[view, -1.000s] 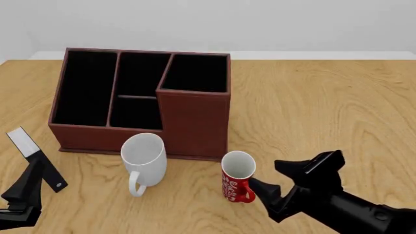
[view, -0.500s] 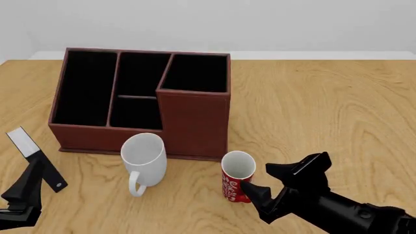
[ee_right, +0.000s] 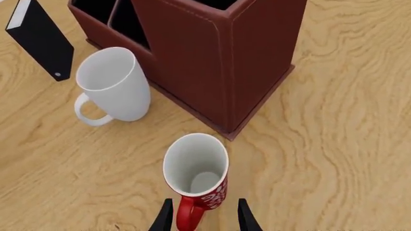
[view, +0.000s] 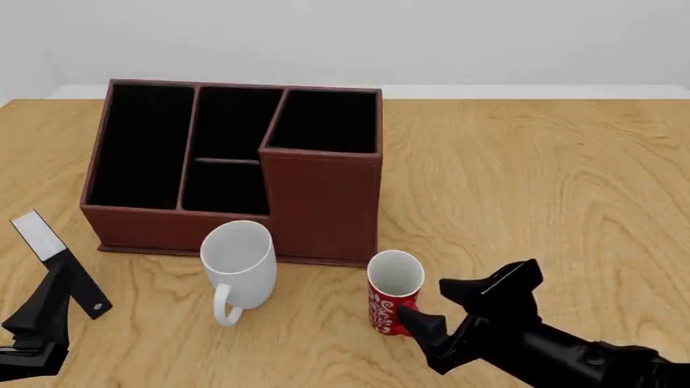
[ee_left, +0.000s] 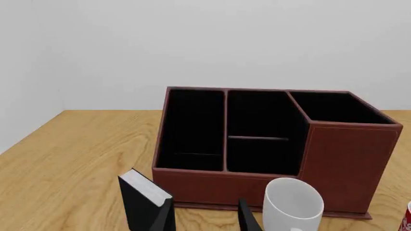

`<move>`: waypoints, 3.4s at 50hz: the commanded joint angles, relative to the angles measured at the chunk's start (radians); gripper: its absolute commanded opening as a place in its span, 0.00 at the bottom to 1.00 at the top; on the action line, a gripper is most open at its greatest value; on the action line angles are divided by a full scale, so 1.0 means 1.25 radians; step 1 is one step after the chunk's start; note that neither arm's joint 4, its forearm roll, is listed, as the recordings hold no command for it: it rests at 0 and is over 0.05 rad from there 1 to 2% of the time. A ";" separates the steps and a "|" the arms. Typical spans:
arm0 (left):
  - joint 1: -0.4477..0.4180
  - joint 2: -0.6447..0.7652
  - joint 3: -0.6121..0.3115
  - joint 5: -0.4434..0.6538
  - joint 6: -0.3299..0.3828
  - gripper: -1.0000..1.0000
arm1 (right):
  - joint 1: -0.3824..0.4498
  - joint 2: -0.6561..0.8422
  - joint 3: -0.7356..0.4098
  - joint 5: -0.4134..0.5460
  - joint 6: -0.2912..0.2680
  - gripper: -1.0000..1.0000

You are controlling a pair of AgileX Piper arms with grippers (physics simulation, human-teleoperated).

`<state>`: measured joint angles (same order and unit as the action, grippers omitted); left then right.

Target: Pick up the red mug and place it to the right of the caddy.

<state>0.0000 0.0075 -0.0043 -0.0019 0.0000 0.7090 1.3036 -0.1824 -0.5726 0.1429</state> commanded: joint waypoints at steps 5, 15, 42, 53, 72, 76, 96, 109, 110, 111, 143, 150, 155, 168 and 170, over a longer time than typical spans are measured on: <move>0.000 0.000 0.000 0.000 0.000 1.00 | 0.000 0.031 0.003 -0.024 0.006 1.00; 0.000 0.000 0.000 0.000 0.000 1.00 | 0.000 0.044 0.004 -0.032 0.011 1.00; 0.000 0.000 0.000 0.000 0.000 1.00 | -0.022 -0.012 0.015 -0.009 -0.028 0.00; 0.000 0.000 0.000 0.000 0.000 1.00 | -0.089 -0.125 0.024 0.057 -0.093 0.00; 0.000 0.000 0.000 0.000 0.000 1.00 | -0.215 -0.226 -0.039 0.133 -0.147 0.00; 0.000 0.000 0.000 0.000 0.000 1.00 | -0.223 -0.184 -0.049 0.096 -0.150 0.00; 0.000 0.000 0.000 0.000 0.000 1.00 | -0.223 -0.020 -0.091 -0.007 -0.146 0.00; 0.000 0.000 0.000 0.000 0.000 1.00 | -0.211 0.051 -0.113 -0.039 -0.145 0.00; 0.000 0.000 0.000 0.000 0.000 1.00 | -0.209 0.053 -0.114 -0.040 -0.145 0.00; 0.000 0.000 0.000 0.000 0.000 1.00 | -0.208 0.055 -0.115 -0.042 -0.146 0.00; 0.000 0.000 0.000 0.000 0.000 1.00 | -0.209 0.155 -0.124 -0.102 -0.131 0.00; 0.000 0.000 0.000 0.000 0.000 1.00 | -0.208 0.171 -0.125 -0.112 -0.131 0.00; 0.000 0.000 0.000 0.000 0.000 1.00 | -0.206 0.177 -0.126 -0.113 -0.131 0.00; 0.000 0.000 0.000 0.000 0.000 1.00 | -0.206 0.205 -0.121 -0.135 -0.126 0.00; 0.000 0.000 0.000 0.000 0.000 1.00 | -0.205 0.208 -0.121 -0.136 -0.127 0.00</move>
<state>0.0000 0.0075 -0.0043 -0.0019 0.0000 0.4508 1.5467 -0.3274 -0.7264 -0.0312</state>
